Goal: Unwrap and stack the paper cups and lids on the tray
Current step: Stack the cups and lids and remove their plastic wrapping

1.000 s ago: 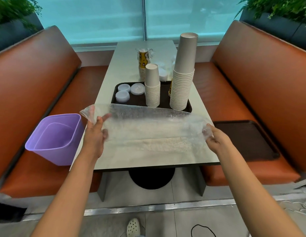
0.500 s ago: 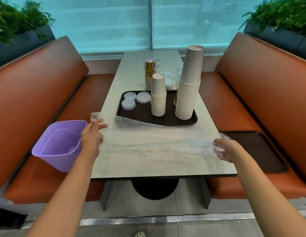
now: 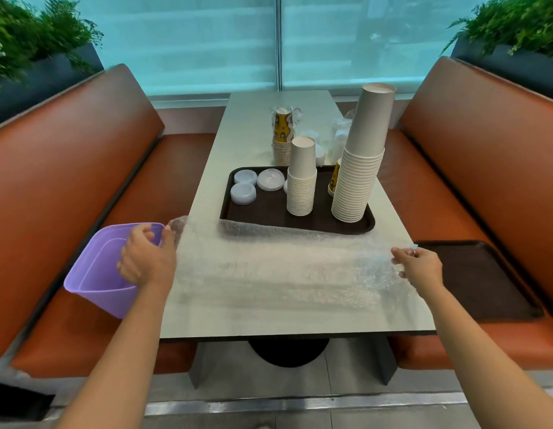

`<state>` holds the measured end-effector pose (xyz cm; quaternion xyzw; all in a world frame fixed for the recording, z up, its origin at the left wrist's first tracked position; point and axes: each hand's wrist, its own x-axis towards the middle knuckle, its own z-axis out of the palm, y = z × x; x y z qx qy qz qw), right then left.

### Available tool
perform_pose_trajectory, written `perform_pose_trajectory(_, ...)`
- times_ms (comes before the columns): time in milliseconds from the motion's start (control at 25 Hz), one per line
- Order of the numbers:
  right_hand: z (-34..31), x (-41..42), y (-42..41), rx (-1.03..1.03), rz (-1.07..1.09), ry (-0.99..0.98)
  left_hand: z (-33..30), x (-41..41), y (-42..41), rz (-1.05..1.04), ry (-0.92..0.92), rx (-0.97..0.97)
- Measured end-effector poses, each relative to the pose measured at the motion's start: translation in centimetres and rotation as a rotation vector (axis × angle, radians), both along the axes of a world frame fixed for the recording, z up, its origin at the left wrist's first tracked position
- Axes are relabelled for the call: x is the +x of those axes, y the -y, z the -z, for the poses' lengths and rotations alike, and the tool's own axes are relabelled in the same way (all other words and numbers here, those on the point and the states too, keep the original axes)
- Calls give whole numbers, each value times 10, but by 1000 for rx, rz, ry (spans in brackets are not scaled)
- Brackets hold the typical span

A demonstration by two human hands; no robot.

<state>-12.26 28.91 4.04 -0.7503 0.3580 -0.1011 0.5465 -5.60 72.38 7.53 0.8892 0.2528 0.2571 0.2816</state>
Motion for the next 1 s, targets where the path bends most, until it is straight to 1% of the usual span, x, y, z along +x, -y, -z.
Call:
perform_pose_trajectory(40,6,3,-5,-5,16,-2,-2,-1,12,53,91,88)
perform_pose_trajectory(80,12,6,-8,-18,33,-17,-1,-3,29,179,192,214)
perform_pose_trajectory(120,18,8,-11,-42,39,-46,4,-6,48,354,276,345)
perform_pose_trajectory(160,22,8,-12,-65,35,-80,13,-7,66,550,300,462)
perform_pose_trajectory(200,24,9,-13,-86,20,-114,25,-6,80,727,217,548)
perform_pose_trajectory(240,25,9,-13,-116,4,-152,36,-5,90,855,19,589)
perform_pose_trajectory(280,24,9,-14,-191,-1,-198,48,-3,93,917,-213,608)
perform_pose_trajectory(320,22,8,-16,-318,14,-245,64,1,90,929,-425,611)
perform_pose_trajectory(360,20,7,-22,-482,51,-235,82,4,85,921,-582,604)
perform_pose_trajectory(400,17,7,-32,-667,83,-141,97,5,81,924,-676,604)
perform_pose_trajectory(440,13,9,-48,-826,54,7,107,5,79,925,-705,599)
perform_pose_trajectory(480,12,13,-67,-919,-91,112,111,6,78,924,-705,586)
perform_pose_trajectory(520,16,19,-87,-939,-350,127,113,6,78,922,-696,572)
perform_pose_trajectory(560,25,22,-106,-896,-633,44,113,7,78,920,-686,562)
perform_pose_trajectory(600,37,23,-119,-839,-847,-122,113,8,78,924,-687,556)
perform_pose_trajectory(640,52,23,-123,-811,-949,-261,114,9,77,931,-691,552)
perform_pose_trajectory(680,65,22,-121,-818,-953,-322,114,9,76,934,-688,547)
perform_pose_trajectory(720,74,20,-116,-837,-902,-336,113,10,72,928,-687,540)
perform_pose_trajectory(800,78,18,-107,-860,-780,-365,113,15,58,855,-698,535)
perform_pose_trajectory(920,78,23,-93,-907,-591,-507,111,23,27,730,-710,500)
perform_pose_trajectory(1000,79,25,-79,-883,-481,-591,110,25,13,699,-701,481)
